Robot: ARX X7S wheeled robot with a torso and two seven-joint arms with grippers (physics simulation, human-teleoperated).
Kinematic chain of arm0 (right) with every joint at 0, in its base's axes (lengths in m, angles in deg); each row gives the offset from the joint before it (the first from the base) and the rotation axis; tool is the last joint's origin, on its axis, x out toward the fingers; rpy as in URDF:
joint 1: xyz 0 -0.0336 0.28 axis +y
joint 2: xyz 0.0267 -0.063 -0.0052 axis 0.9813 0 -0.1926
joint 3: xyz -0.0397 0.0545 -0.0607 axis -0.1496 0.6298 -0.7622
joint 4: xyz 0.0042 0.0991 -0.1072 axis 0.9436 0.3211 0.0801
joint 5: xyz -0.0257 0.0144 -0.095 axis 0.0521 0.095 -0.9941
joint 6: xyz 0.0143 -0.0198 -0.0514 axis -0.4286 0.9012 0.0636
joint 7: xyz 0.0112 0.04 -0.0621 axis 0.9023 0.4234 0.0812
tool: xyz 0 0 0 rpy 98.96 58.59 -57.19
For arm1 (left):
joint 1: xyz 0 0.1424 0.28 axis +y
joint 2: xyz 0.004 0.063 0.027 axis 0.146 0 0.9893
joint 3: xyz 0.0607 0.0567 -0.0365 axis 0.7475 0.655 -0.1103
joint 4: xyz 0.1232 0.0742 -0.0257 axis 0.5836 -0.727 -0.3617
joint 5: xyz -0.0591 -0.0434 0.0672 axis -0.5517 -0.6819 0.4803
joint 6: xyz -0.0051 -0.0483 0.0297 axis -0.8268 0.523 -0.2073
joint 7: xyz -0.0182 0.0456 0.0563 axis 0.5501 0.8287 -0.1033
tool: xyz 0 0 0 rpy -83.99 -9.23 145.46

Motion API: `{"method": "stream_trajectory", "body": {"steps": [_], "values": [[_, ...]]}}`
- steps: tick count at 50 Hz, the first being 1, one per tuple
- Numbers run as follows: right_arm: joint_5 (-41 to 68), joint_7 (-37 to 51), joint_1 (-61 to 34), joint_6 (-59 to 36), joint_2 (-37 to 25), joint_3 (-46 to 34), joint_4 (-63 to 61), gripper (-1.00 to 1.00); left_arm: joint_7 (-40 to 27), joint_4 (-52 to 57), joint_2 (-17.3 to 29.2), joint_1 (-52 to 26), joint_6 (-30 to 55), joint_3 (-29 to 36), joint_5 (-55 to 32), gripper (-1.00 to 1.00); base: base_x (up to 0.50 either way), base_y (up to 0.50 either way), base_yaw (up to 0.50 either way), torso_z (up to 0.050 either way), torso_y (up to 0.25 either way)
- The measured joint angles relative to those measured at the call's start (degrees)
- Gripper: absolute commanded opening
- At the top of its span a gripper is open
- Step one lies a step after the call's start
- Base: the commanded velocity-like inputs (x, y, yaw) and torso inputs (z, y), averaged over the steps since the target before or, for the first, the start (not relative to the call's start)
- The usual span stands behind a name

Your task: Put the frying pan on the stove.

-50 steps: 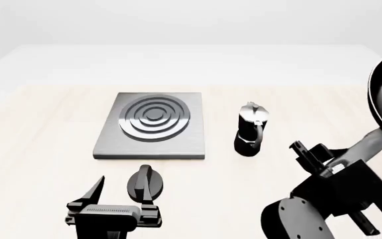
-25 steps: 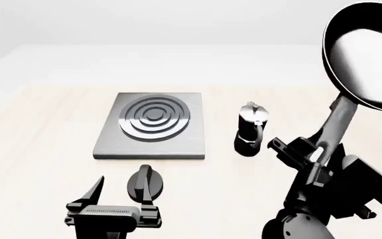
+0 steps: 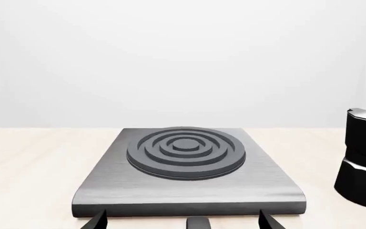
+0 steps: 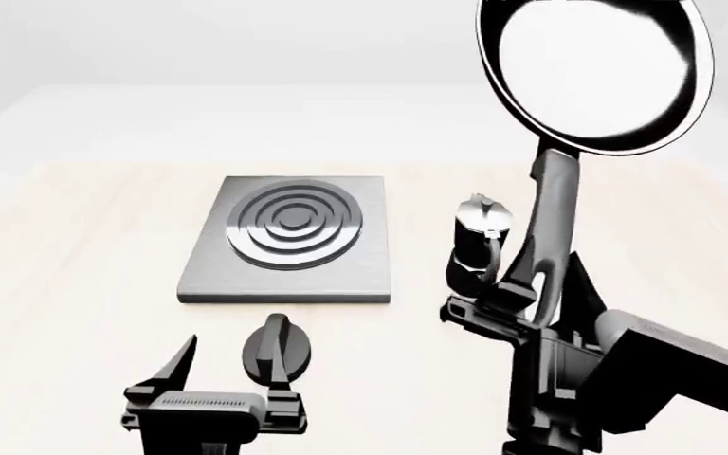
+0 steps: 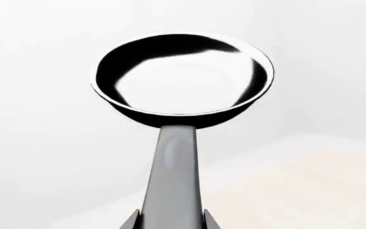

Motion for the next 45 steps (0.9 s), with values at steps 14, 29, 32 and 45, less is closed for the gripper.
{"method": "stream_trajectory", "body": {"steps": [14,29,32,45], "values": [[0.3,-4.2,-1.6,-2.6,-2.0,-4.9,-2.8,-1.00,-0.2,0.2,0.2,-0.1,0.2,0.2,-0.2,1.00,0.00,0.00,0.00,0.000,0.001],[3.4,-13.4,-6.1,-3.8,-4.2,-9.3,-0.2,-1.00,-0.4,0.2,0.4,-0.2,0.0,0.3,-0.3,1.00,0.00,0.00,0.00,0.001,0.002],[4.3,-15.5,-7.1,-4.0,-4.7,-10.0,0.9,-1.00,-0.5,0.2,0.4,-0.2,0.0,0.4,-0.3,1.00,0.00,0.00,0.00,0.000,0.000],[7.4,-23.3,-11.0,-4.7,-6.1,-12.1,6.3,-1.00,-0.6,0.0,0.5,-0.2,-0.2,0.6,-0.3,1.00,0.00,0.00,0.00,0.001,0.002]]}}
